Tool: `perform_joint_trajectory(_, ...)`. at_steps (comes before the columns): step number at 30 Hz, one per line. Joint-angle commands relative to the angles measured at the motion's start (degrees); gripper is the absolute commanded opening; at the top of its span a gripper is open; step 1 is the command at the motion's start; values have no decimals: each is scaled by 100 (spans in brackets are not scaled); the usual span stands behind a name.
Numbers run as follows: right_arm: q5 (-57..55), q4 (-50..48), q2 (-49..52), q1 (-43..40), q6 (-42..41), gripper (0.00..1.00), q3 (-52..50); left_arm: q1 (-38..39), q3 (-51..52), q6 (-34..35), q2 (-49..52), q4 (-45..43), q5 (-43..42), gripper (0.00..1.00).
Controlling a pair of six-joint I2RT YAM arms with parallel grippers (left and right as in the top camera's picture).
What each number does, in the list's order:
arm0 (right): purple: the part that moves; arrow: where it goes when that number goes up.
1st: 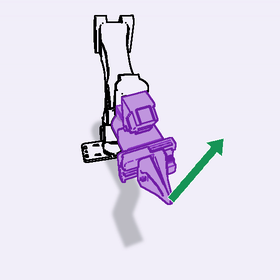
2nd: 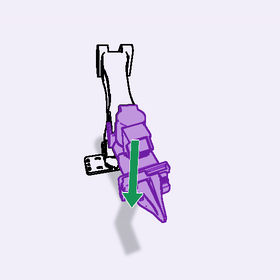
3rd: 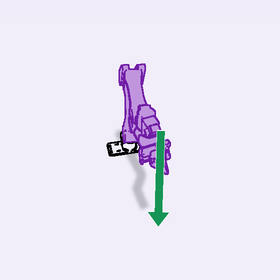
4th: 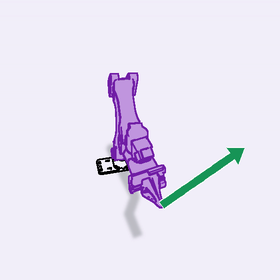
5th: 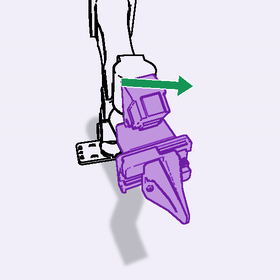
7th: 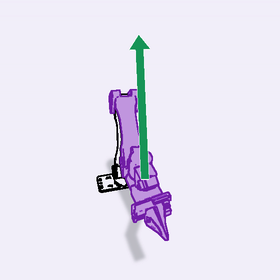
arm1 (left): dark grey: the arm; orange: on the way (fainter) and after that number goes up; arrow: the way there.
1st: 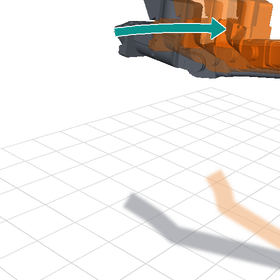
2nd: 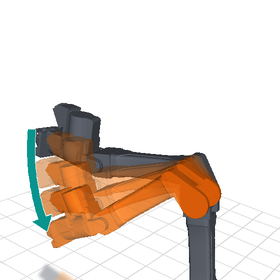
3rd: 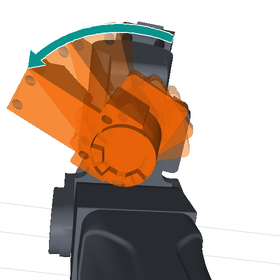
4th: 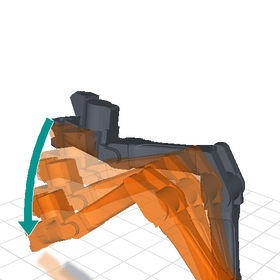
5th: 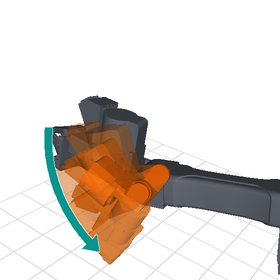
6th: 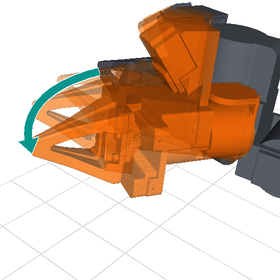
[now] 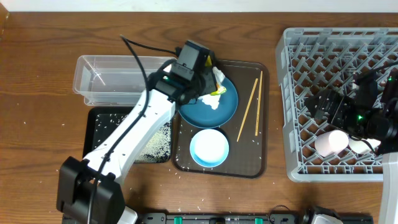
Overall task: Sort waste into correct bins and load items into the dishwasher rack
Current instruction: 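Grasp the green snack wrapper on the blue plate with left gripper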
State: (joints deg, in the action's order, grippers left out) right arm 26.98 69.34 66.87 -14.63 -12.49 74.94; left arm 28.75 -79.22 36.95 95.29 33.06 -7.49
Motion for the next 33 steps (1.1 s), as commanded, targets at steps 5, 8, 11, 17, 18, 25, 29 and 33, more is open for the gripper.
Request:
perform_joint_trajectory(5, -129, 39, -7, 24, 101, 99, 33, -407, -42, -415, -26, -83, -297, 6)
perform_joint_trajectory(8, -295, 20, -7, 26, 98, 99, 33, -260, -35, -413, 31, 20, -710, 6)
perform_joint_trajectory(11, -319, -13, -7, 24, 96, 99, 33, 52, 59, -420, 129, 94, -498, 6)
perform_joint_trajectory(17, -317, 68, -7, 24, 98, 99, 33, 136, 114, -437, 289, 118, -20, 7)
perform_joint_trajectory(18, -319, 76, -7, 24, 98, 99, 33, 122, 114, -437, 289, 118, -20, 8)
perform_joint_trajectory(25, -319, 48, -7, 24, 98, 99, 33, 162, 116, -437, 289, 273, -22, 20)
perform_joint_trajectory(29, -319, 48, -7, 24, 98, 99, 33, 166, 120, -439, 289, 295, -20, 6)
perform_joint_trajectory(33, -319, 57, -7, 24, 98, 99, 33, 136, 120, -743, 286, 214, 17, 6)
